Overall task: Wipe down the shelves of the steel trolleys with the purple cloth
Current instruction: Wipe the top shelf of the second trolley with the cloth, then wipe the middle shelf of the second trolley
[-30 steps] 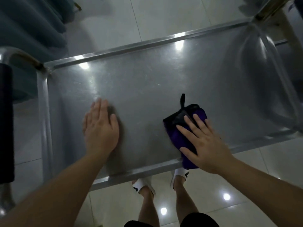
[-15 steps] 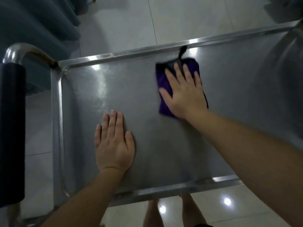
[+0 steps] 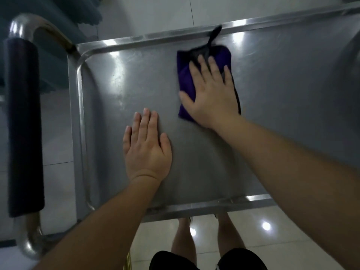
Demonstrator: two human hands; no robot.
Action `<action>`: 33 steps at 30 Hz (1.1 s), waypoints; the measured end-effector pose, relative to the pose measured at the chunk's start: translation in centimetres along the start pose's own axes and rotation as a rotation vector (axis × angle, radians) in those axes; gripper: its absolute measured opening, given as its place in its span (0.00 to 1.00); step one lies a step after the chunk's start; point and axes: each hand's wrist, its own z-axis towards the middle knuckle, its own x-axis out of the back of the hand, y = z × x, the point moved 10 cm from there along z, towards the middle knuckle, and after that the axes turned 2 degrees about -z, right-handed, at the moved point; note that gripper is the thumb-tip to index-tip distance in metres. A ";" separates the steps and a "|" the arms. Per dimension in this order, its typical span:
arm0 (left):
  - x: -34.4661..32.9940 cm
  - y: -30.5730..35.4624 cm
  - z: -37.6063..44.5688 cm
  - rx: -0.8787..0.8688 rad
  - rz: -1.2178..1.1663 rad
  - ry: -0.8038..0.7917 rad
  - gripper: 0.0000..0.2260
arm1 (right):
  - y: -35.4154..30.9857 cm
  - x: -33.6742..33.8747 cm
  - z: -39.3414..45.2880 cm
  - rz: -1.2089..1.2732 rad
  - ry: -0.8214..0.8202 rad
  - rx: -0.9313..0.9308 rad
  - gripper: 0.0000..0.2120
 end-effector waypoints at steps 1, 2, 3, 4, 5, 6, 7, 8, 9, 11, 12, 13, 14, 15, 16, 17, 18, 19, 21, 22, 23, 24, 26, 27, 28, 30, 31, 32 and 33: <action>0.1 0.0 0.0 -0.002 -0.005 0.004 0.28 | -0.7 -0.4 -2.4 -0.004 0.010 0.021 0.40; 0.1 0.0 0.0 -0.005 -0.011 0.005 0.28 | -1.2 -0.7 -4.9 -0.008 0.017 0.037 0.40; 0.1 0.0 0.0 -0.005 -0.020 0.003 0.28 | -1.6 -1.0 -7.1 -0.014 0.017 0.055 0.40; 0.1 0.0 0.0 -0.003 -0.032 -0.002 0.28 | -1.9 -1.4 -9.3 -0.019 0.010 0.074 0.41; 0.1 -0.1 0.0 0.000 -0.044 -0.008 0.27 | -2.1 -1.7 -11.3 -0.023 -0.003 0.091 0.41; 0.2 -0.1 0.1 0.003 -0.055 -0.016 0.27 | -2.4 -2.0 -13.4 -0.026 -0.018 0.106 0.42; 0.2 -0.1 0.0 0.006 -0.064 -0.024 0.27 | -2.7 -2.3 -15.4 -0.026 -0.033 0.123 0.43; 0.2 -0.1 0.0 0.007 -0.071 -0.030 0.27 | -3.1 -2.6 -17.3 -0.026 -0.050 0.146 0.45; 0.3 -0.1 0.0 0.008 -0.079 -0.035 0.27 | -3.4 -2.9 -19.0 -0.025 -0.071 0.170 0.46; 0.4 -0.1 0.1 0.003 -0.099 -0.048 0.28 | -3.8 -3.6 -21.7 -0.014 -0.126 0.211 0.50; 0.4 0.0 0.0 0.000 -0.110 -0.059 0.28 | -3.9 -3.9 -22.8 -0.014 -0.158 0.232 0.52; 0.4 0.0 0.0 -0.003 -0.122 -0.071 0.29 | -4.0 -4.1 -23.7 -0.024 -0.187 0.260 0.52; 0.5 0.0 -0.1 -0.008 -0.133 -0.087 0.29 | -4.1 -4.3 -24.5 -0.042 -0.212 0.296 0.52; 0.5 0.1 -0.1 -0.014 -0.144 -0.109 0.30 | -4.3 -4.4 -25.3 -0.063 -0.233 0.334 0.50; 0.5 0.0 -0.2 -0.024 -0.157 -0.131 0.30 | -4.4 -4.5 -26.0 -0.081 -0.252 0.373 0.47; 0.6 0.0 -0.1 -0.036 -0.169 -0.155 0.29 | -4.5 -4.5 -26.6 -0.093 -0.272 0.406 0.45; 0.8 -0.1 0.0 -0.047 -0.177 -0.183 0.29 | -4.6 -4.4 -27.0 -0.090 -0.289 0.424 0.43; 0.9 -0.1 0.2 -0.059 -0.179 -0.214 0.29 | -4.6 -4.2 -27.2 -0.073 -0.305 0.426 0.40; 1.4 0.1 0.1 -0.064 -0.171 -0.281 0.28 | -4.8 -3.6 -27.6 -0.026 -0.344 0.417 0.36; 1.8 0.2 -0.3 -0.057 -0.170 -0.302 0.27 | -5.0 -3.3 -27.9 -0.007 -0.368 0.419 0.35; 2.4 0.4 -1.2 -0.053 -0.169 -0.316 0.25 | -5.2 -3.0 -28.3 0.015 -0.388 0.422 0.33; 2.9 0.7 -2.4 -0.058 -0.163 -0.323 0.23 | -5.5 -2.6 -28.7 0.039 -0.406 0.419 0.32; 3.9 1.4 -5.8 -0.092 -0.137 -0.322 0.21 | -5.8 -1.8 -29.3 0.070 -0.444 0.388 0.31; 4.4 1.7 -7.6 -0.112 -0.112 -0.319 0.20 | -5.9 -1.4 -29.6 0.073 -0.469 0.364 0.31; 4.9 1.9 -9.3 -0.129 -0.080 -0.314 0.20 | -5.9 -1.0 -29.9 0.070 -0.495 0.338 0.31; 5.9 2.2 -12.5 -0.148 -0.023 -0.292 0.20 | -6.1 -0.2 -30.4 0.063 -0.524 0.290 0.29; 6.3 2.2 -14.0 -0.150 -0.009 -0.287 0.21 | -6.1 0.1 -30.8 0.057 -0.535 0.273 0.28; 6.6 2.2 -15.5 -0.147 -0.004 -0.287 0.21 | -6.2 0.2 -31.3 0.045 -0.550 0.264 0.27; 6.9 2.1 -17.0 -0.139 0.000 -0.290 0.22 | -6.3 0.2 -31.9 0.031 -0.570 0.258 0.26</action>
